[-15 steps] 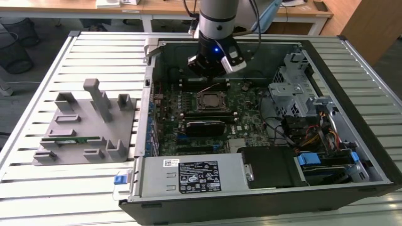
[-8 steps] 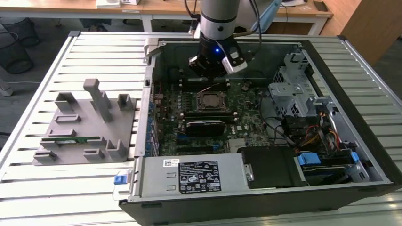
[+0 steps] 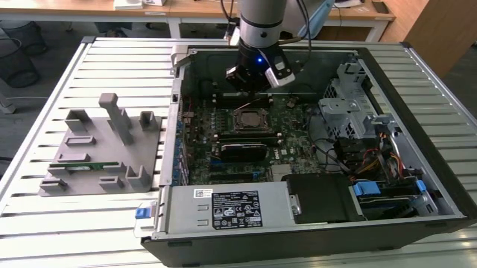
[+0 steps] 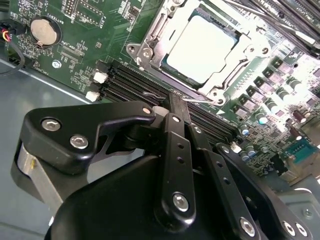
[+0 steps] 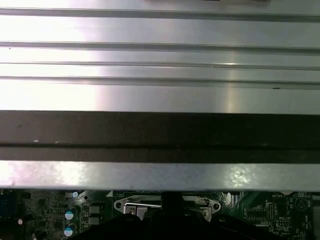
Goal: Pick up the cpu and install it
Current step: 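Install the first cpu locking lever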
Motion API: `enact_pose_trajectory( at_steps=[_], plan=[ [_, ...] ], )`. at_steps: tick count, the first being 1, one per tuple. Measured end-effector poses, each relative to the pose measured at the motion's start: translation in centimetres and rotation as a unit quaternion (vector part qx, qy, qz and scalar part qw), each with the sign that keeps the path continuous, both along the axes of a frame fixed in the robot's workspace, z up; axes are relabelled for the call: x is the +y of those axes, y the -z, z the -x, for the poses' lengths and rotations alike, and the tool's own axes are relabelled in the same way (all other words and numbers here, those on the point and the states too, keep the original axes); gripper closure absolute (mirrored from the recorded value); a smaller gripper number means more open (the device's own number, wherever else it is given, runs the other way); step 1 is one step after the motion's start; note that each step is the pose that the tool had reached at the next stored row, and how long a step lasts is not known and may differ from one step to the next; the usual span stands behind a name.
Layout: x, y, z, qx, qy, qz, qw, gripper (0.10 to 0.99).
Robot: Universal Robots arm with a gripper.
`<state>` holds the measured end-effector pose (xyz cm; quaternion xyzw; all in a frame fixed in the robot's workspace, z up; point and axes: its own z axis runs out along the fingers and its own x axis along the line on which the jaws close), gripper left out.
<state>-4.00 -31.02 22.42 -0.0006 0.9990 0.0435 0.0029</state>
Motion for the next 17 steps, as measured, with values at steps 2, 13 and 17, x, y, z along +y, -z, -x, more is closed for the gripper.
enact_pose_trajectory(
  at_steps=[2,13,17],
  plan=[
    [0.03,0.06,-0.09,0.0000,0.000,0.0000,1.0000,0.980],
    [0.14,0.51,-0.67,0.0000,0.000,0.0000,1.0000,0.980],
    [0.16,0.70,-0.87,0.0000,0.000,0.0000,1.0000,0.980]
  ],
)
